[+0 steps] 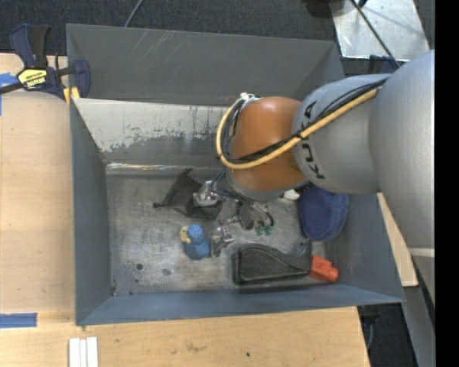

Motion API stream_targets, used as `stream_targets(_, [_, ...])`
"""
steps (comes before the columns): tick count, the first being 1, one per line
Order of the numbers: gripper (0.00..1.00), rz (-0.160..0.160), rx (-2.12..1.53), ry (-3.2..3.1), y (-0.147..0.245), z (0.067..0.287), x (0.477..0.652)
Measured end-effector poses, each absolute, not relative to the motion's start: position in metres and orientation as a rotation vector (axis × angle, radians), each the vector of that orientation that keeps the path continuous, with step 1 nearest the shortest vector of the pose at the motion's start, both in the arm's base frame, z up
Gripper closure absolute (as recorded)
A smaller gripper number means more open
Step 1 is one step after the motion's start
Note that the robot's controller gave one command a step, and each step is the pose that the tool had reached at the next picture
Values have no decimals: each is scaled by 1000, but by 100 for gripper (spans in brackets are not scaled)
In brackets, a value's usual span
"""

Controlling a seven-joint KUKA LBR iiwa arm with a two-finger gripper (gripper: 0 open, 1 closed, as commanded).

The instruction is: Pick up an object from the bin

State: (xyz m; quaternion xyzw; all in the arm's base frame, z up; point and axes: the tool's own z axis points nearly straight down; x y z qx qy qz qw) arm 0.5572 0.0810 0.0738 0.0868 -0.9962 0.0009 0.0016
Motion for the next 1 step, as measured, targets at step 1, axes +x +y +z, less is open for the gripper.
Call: stream_targets(1, [0, -6, -277, -3138, 123, 132, 584])
